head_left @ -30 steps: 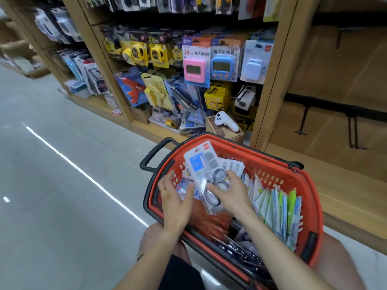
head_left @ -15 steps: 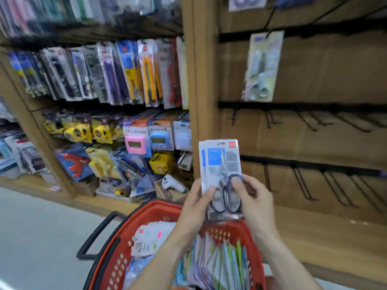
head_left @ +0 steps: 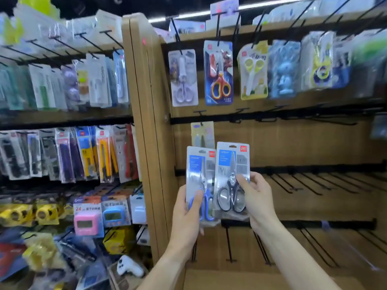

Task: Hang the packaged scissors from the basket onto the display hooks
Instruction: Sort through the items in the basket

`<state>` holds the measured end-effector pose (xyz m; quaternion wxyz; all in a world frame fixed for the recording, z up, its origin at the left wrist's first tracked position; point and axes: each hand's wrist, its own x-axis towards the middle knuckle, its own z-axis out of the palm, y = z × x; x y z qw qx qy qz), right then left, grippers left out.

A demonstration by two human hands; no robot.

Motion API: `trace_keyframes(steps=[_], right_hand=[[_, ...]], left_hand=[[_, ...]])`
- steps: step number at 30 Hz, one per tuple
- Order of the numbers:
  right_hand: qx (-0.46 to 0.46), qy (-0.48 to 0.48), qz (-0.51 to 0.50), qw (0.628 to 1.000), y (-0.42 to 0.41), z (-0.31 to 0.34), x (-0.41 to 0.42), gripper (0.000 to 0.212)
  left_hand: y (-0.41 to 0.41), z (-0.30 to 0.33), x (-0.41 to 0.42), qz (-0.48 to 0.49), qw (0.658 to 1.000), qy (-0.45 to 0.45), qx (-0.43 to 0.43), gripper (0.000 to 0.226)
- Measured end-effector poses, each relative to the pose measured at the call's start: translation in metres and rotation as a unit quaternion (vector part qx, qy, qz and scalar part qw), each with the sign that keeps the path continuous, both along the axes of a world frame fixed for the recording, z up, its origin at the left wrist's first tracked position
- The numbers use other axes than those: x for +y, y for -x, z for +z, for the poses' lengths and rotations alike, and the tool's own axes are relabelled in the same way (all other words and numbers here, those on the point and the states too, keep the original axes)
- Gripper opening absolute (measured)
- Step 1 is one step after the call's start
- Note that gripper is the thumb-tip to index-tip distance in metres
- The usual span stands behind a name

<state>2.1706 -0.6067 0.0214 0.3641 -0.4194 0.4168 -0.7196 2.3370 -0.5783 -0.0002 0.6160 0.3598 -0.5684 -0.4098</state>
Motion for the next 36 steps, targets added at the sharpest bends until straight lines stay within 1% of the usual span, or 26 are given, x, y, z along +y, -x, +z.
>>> trace_keyframes(steps=[3,5,9,12,19,21,25,29,32,34,35,36], right_hand=[[0.008,0.009,-0.003,1.000,0.015,0.033,-0.014,0.012],[0.010,0.018,-0.015,1.000,0.025,0.048,-0.021,0.010],[0.031,0.022,-0.041,0.998,0.038,0.064,-0.035,0.008],[0.043,0.018,-0.044,0.998,0.044,0.068,-0.043,0.011],[0.057,-0.019,-0.049,0.997,0.049,0.074,-0.068,0.007],[0.073,-0.035,-0.051,0.995,0.050,0.073,-0.080,0.006],[0.092,-0.067,-0.043,0.993,0.054,0.067,-0.104,0.015],[0.086,-0.103,-0.024,0.991,0.063,0.069,-0.127,0.014],[0.090,-0.133,-0.013,0.987,0.072,0.064,-0.147,0.022],[0.143,-0.140,-0.051,0.978,0.075,0.061,-0.143,0.033],[0.166,-0.128,-0.092,0.973,0.075,0.062,-0.133,0.038],[0.159,-0.101,-0.131,0.973,0.075,0.062,-0.121,0.039]], left_hand=[[-0.001,0.014,-0.003,0.031,0.999,0.012,0.014,0.017],[0.001,0.024,-0.003,0.024,0.999,0.024,0.020,0.022],[0.011,0.037,-0.007,-0.004,0.999,0.034,0.031,0.022],[0.020,0.042,-0.011,-0.012,0.999,0.036,0.022,0.023],[0.035,0.052,-0.021,-0.031,0.998,0.049,0.029,0.025],[0.039,0.053,-0.024,-0.033,0.998,0.052,0.025,0.028],[0.047,0.057,-0.030,-0.037,0.998,0.051,0.017,0.030],[0.056,0.057,-0.034,-0.041,0.998,0.044,0.016,0.026],[0.061,0.058,-0.036,-0.045,0.998,0.031,0.016,0.027],[0.063,0.057,-0.039,-0.054,0.998,0.026,0.015,0.027],[0.064,0.057,-0.040,-0.059,0.998,0.023,0.015,0.027],[0.066,0.056,-0.041,-0.064,0.998,0.018,0.016,0.027]])
